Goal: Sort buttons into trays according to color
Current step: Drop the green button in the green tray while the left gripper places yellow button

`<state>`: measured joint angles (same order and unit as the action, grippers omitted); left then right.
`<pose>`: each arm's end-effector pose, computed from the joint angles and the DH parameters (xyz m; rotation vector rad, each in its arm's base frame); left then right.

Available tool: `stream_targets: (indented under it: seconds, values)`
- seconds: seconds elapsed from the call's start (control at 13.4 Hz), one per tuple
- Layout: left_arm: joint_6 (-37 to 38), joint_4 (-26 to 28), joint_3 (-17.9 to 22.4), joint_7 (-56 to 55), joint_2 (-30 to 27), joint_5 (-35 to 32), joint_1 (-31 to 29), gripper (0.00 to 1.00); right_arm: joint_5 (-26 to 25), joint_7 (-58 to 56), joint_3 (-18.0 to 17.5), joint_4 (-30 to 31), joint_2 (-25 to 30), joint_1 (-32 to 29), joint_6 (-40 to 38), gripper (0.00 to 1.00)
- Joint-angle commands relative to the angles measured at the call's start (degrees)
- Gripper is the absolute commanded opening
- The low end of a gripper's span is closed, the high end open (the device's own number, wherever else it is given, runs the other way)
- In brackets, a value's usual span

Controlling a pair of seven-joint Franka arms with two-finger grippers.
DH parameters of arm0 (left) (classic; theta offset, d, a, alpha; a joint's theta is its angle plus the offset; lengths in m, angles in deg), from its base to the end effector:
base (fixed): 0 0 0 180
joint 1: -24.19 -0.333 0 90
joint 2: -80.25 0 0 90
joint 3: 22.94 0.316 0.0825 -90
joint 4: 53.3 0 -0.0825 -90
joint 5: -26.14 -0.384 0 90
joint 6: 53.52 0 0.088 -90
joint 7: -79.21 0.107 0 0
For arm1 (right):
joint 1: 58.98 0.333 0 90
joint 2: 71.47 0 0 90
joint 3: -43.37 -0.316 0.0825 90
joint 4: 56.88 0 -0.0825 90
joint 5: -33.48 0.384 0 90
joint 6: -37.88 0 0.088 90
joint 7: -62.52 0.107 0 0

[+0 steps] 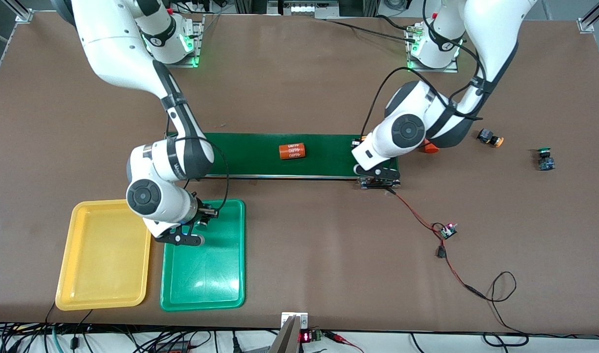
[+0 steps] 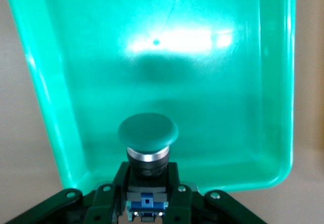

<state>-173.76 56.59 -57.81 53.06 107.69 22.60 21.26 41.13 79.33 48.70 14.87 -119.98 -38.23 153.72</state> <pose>0.5181 -0.3016 0.2679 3.0129 -0.1705 -0.4421 0.7107 0.2220 0.2466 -3.1126 0.0906 0.1302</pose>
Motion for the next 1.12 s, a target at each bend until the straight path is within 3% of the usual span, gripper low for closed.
stream_targets:
  seconds: [0.0,0.07,0.37,0.67,0.74,0.82,1.04]
  values:
    - [-3.3,0.8,0.1,0.1,2.1,0.9,-0.6,0.57,0.5,-6.3,-0.8,-6.6,-5.1,-2.8,-0.8,0.00]
    - [-3.7,0.9,0.1,0.6,2.2,0.9,-0.6,1.00,0.5,-8.1,-0.7,-7.1,-5.8,-3.3,-0.8,0.00]
    - [0.9,-0.2,0.0,0.4,-2.0,1.5,-1.5,1.00,0.0,-12.0,-0.7,-7.0,-7.1,-3.9,-4.0,0.00]
    - [5.7,-2.3,1.9,0.5,-7.3,8.5,-6.1,1.00,0.1,-16.6,-0.7,-6.9,-8.0,-5.2,-3.6,0.00]
    - [6.5,-2.6,3.6,0.6,-8.1,8.2,-6.5,1.00,0.5,-17.2,-0.7,-6.9,-8.0,-5.2,-3.6,0.21]
    - [6.7,-2.5,6.2,0.7,-8.3,7.7,-6.5,1.00,0.7,-17.0,-0.7,-6.9,-7.7,-5.6,-3.6,0.99]
    - [6.9,-1.6,17.9,11.1,-8.1,7.6,-6.6,1.00,0.6,-15.8,-0.5,-7.1,-4.9,-6.0,-4.5,1.00]
